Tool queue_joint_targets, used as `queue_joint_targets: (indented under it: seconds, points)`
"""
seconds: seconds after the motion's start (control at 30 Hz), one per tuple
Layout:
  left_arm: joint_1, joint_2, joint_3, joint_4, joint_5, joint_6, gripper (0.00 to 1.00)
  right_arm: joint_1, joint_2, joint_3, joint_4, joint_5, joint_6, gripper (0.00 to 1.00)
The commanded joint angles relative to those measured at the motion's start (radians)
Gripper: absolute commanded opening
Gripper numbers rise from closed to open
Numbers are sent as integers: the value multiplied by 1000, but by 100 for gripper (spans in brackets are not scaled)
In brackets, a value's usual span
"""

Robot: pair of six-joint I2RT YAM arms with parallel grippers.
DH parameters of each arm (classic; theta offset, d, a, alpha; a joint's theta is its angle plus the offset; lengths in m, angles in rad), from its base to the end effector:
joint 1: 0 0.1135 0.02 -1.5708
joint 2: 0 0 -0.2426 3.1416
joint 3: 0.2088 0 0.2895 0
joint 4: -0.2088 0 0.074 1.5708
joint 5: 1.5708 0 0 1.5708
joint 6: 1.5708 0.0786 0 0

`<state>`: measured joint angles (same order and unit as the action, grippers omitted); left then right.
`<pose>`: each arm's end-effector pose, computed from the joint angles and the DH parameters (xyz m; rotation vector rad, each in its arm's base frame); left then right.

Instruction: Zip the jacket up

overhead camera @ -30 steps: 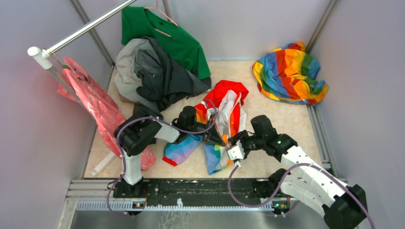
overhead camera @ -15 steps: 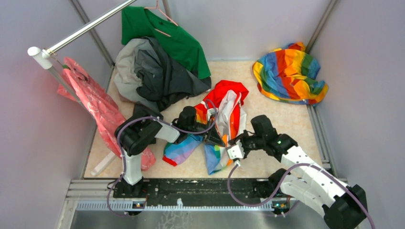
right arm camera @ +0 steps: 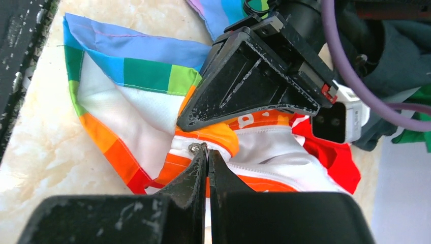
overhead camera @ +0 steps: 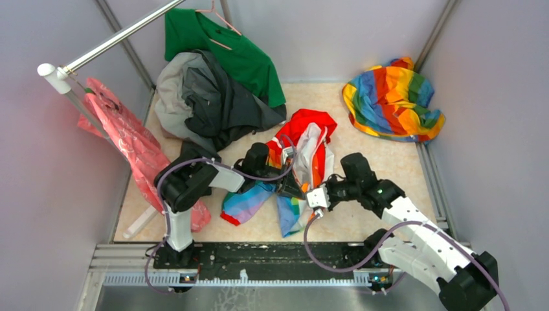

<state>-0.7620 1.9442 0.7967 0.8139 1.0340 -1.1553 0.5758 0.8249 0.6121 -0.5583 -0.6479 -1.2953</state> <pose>0.2337 -0.3163 0.0684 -0.4374 -2.2999 1.9732 0.1779 0.1720 0.1953 -1.9209 1.0352 0.3576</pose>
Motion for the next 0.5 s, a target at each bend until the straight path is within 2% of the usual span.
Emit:
queue_joint_targets:
  seconds: [0.0, 0.27, 0.37, 0.47]
  points:
    - [1, -51, 16, -216, -60, 170, 0, 12, -7, 105, 16, -15, 127, 0]
    - [-2, -98, 13, -330, -133, 258, 0, 12, 45, 144, -86, -100, 154, 0]
    - [-3, -110, 12, -327, -142, 258, 0, 11, 109, 165, -169, -143, 111, 0]
    - [-2, -109, 11, -305, -127, 245, 0, 11, 140, 142, -157, -133, 62, 0]
